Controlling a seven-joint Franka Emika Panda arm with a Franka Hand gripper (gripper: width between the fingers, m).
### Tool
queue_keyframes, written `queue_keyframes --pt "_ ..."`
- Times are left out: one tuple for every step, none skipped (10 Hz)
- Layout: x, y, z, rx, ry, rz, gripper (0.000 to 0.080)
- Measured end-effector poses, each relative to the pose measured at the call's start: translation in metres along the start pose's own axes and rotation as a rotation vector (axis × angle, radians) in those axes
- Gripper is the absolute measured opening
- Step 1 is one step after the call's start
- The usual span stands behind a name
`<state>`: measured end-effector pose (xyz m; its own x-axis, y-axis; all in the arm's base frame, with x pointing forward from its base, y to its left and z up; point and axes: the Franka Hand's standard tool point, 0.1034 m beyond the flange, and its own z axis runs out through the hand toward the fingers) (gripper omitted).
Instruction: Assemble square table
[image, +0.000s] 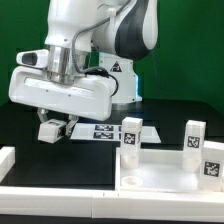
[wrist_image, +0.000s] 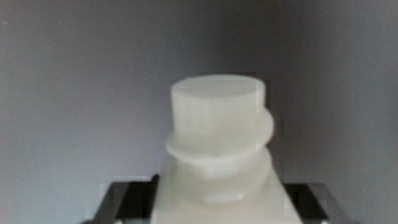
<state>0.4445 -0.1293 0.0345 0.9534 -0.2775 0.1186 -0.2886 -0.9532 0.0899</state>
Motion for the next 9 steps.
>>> queue_keyframes --pt "-0.003 -0.01 0.001 0.015 -0.004 0.004 0.0286" --pt "-0.005 -0.016 0.002 0.028 -0.005 0.012 0.0286" --pt "-0.009 -0.019 0.004 0.029 0.001 0.017 0.0286" --pt "-0.012 -0.021 0.008 0.024 0.004 0.017 0.0286" --pt "-0.012 -0.021 0.009 0.025 0.0 0.015 0.0287" --pt "-0.012 -0.021 0.009 0.025 0.0 0.015 0.0287" --pt "-0.013 -0.021 0.009 0.024 0.0 0.015 0.0287" --pt "-0.015 -0.018 0.01 0.026 -0.009 0.007 0.0287" --pt "-0.025 -0.007 0.014 0.044 -0.05 0.024 0.0287"
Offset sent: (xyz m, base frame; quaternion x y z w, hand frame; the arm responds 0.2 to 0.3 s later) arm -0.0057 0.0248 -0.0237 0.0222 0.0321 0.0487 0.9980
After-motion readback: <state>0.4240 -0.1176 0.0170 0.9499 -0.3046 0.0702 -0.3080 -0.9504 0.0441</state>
